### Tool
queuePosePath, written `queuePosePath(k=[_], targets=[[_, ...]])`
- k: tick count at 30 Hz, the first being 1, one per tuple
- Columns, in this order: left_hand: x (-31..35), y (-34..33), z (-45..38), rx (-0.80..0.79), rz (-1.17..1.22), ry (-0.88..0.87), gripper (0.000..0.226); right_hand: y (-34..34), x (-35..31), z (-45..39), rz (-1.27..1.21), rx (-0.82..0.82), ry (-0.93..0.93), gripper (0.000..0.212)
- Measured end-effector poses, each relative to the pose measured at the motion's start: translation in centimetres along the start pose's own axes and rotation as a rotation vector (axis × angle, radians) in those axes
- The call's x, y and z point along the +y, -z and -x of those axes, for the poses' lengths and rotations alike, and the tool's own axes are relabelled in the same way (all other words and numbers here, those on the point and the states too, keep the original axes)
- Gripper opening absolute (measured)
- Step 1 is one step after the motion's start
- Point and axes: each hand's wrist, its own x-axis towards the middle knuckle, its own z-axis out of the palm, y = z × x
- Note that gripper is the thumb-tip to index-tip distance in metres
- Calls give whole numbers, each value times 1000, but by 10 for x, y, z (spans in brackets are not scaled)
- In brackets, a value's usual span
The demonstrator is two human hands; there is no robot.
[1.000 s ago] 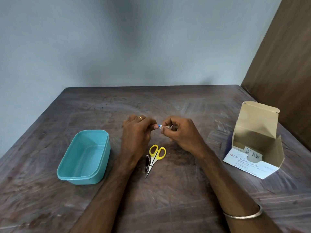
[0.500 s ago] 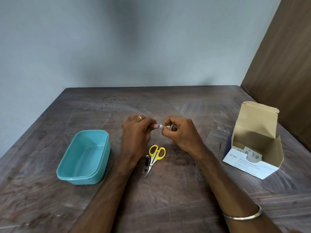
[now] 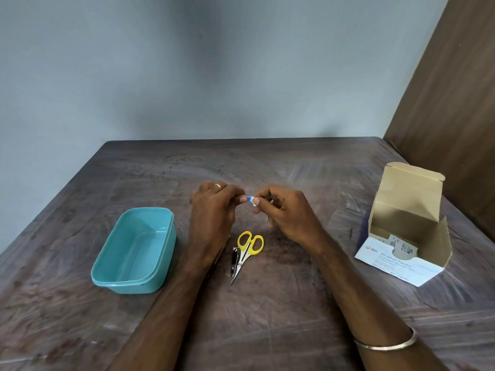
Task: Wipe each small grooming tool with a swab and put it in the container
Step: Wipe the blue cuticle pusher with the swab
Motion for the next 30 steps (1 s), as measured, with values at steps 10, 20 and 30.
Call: queuePosePath(k=[10, 20, 30], targets=[[-1, 1, 0, 18, 97, 11, 15, 1, -2, -1, -242, -85, -114, 16], [4, 6, 0, 28, 103, 21, 13, 4, -6, -1, -319, 21, -144, 9], [9, 8, -1, 40, 433, 339, 4, 11, 3, -4, -771, 276, -324, 18]])
